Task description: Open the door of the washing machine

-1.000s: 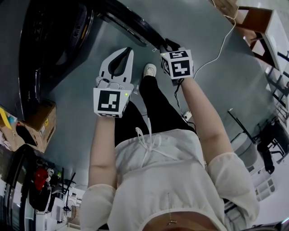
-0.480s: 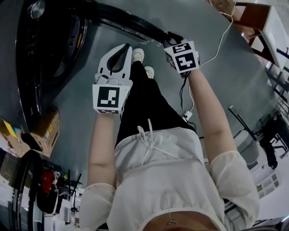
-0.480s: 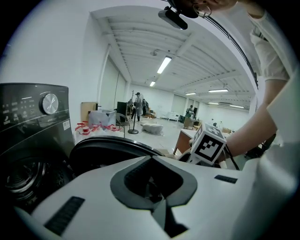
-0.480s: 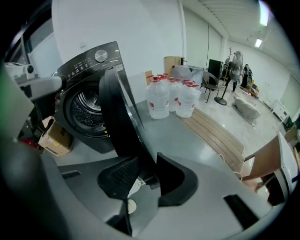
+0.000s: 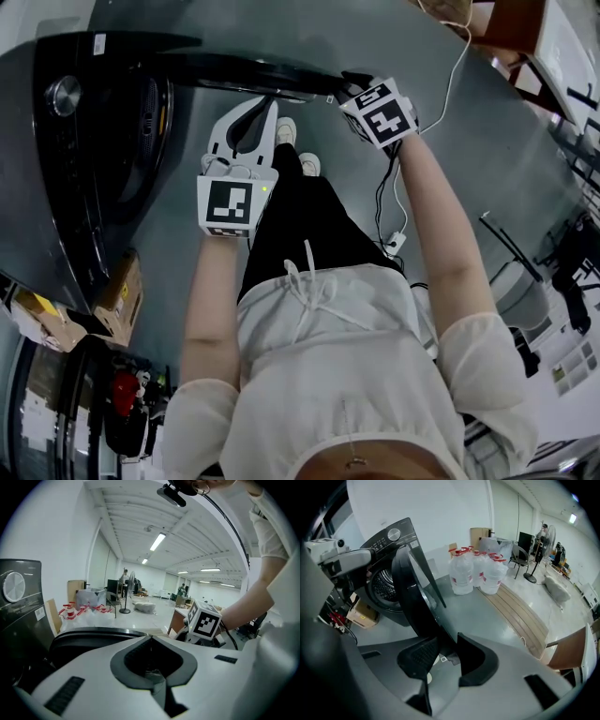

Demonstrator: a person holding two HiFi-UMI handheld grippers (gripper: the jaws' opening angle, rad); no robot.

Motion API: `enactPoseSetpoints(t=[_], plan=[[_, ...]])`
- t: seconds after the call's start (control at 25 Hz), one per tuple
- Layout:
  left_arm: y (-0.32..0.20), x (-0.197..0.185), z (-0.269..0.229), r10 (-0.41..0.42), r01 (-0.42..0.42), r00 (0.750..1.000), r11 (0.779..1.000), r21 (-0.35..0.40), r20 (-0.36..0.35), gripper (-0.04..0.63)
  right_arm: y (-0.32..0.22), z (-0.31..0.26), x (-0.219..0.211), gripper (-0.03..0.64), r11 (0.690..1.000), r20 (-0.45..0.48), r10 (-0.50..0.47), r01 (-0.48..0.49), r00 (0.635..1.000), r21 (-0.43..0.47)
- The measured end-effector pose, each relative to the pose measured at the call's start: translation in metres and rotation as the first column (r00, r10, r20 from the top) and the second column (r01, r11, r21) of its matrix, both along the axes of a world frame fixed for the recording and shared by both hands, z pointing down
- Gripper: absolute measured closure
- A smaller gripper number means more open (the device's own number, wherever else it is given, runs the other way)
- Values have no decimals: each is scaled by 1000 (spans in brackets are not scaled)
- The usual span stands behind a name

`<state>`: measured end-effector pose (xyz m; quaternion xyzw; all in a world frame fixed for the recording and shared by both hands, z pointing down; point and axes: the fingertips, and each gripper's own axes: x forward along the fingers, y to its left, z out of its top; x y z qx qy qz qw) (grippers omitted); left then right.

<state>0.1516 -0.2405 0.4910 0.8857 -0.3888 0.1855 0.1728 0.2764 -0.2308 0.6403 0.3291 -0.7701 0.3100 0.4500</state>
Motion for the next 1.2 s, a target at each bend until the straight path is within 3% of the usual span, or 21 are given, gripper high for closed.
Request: enactPoseSetpoints(t=[0.44,0.56,0.68,0.76,0.96,1.2], plan=[[-28,25,1,91,-92,996,996,-13,-12,572,-18,-2,14,472,997,-6,17,-18,1000,-78],[-30,24,-2,100,-100,995,995,-7,8,572,-18,-9,17,499,996,-7,38,-38,999,-86],[-33,22,-10,58,-58,998,998,-3,7,572,-16,-24,20,543,998,-42,16,-19,999,-63],[-32,21,-17,23,-23,1000,1000,6,10,572,-19,-43,20,609,999,-48,16,-18,999,-30],[-28,15,-36,-114,113,994,993,17,6,572,-31,-83,21,609,999,15,-12,11,1000,33],[-5,7,-69,-283,283,959,957,60,-14,572,-41,-134,26,609,987,37,-94,88,995,132]])
